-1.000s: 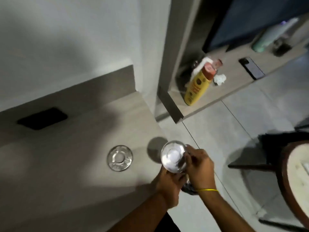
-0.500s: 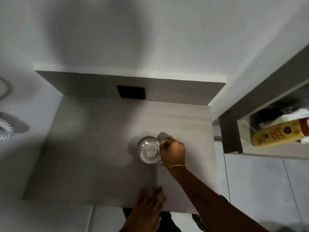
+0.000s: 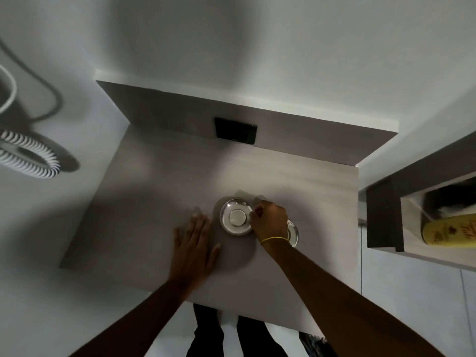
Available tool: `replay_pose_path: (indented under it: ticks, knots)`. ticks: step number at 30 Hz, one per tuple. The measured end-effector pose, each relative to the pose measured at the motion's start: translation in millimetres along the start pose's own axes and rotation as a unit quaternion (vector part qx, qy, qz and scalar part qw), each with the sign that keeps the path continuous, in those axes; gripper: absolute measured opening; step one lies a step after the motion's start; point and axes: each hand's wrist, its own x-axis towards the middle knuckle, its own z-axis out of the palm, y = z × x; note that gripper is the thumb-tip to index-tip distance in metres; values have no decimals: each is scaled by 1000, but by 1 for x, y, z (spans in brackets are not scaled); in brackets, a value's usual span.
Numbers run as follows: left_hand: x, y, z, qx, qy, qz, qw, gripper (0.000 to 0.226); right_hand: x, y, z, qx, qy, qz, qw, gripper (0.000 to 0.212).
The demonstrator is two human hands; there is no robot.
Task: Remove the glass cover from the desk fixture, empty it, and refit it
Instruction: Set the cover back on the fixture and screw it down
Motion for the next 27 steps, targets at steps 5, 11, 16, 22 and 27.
replay_pose_path:
  ticks: [5,11,16,22,27]
  knots:
    - [37,-4,7,24,38,44,998,77,-13,5,-12,7,38,-2,999,23]
    - [46,-14,27,54,53,64,995,82,-46,36,-27,-133,12,-8,991,64]
    - [48,-18,31,68,51,69,994,84,-63,38,-24,-238,-58,-20,969,86]
    - [49,-17,31,65,45,64,995,85,-56,21,-36,-216,-68,-15,974,103]
    - [51,-19,33,62,40,67,995,83,-44,-4,-39,-142,-52,-51,987,104]
